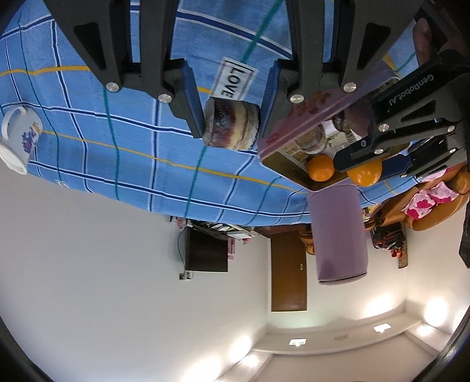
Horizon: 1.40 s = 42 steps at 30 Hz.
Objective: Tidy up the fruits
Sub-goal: 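Lift and carry the slice in the right tool and orange in the left tool to the tin, then open the right tool to drop the slice into the tin while the left tool releases the orange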
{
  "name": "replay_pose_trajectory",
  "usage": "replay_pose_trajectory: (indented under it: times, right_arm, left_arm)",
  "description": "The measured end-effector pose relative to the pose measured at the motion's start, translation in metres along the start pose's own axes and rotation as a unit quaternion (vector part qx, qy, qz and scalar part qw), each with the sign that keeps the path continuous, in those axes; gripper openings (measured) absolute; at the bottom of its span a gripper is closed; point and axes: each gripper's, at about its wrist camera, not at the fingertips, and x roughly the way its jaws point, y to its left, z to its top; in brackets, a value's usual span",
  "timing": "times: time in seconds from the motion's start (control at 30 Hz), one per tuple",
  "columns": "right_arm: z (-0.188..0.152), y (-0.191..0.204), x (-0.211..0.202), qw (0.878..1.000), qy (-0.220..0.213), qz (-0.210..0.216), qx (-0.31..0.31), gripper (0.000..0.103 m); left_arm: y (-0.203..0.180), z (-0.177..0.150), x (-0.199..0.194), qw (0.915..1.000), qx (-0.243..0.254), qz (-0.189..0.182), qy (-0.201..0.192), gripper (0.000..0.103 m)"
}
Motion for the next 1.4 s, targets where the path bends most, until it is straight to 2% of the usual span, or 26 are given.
replay_pose_trajectory:
  times: [0.57, 0.9, 1.1, 1.4]
  right_arm:
    - [0.027, 0.048, 0.012, 0.998, 0.0, 0.055, -0.029, 0.04]
    - [0.036, 0.074, 0.037, 0.995, 0.024, 0.094, -0.033, 0.04]
    - [0.036, 0.086, 0.055, 0.992, 0.05, 0.11, -0.03, 0.04]
    - [0.036, 0.094, 0.067, 0.991, 0.063, 0.114, -0.033, 0.04]
  left_arm:
    - [0.051, -0.005, -0.003, 0.9983, -0.023, 0.049, 0.021, 0.045]
    - [0.075, -0.011, 0.006, 0.9956, -0.036, 0.073, 0.047, 0.045]
    - [0.086, -0.016, 0.011, 0.9942, -0.045, 0.077, 0.061, 0.045]
    - [0.093, -0.022, 0.017, 0.993, -0.053, 0.077, 0.072, 0.045]
